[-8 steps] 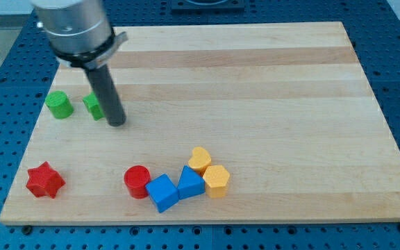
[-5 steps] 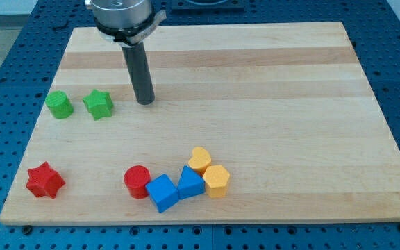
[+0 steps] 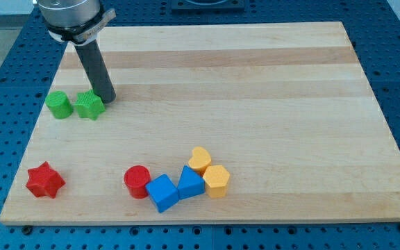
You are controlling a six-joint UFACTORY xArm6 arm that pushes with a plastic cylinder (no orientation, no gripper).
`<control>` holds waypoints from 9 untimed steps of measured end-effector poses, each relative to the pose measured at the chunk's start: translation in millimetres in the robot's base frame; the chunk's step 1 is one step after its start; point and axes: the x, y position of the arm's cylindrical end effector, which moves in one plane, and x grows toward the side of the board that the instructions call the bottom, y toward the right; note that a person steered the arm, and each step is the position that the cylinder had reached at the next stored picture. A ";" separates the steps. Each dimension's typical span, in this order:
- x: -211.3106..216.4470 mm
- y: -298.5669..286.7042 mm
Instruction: Push green star to green circle
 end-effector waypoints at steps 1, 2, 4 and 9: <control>-0.7 10.8; -1.1 42.1; 1.7 41.4; 9.8 10.9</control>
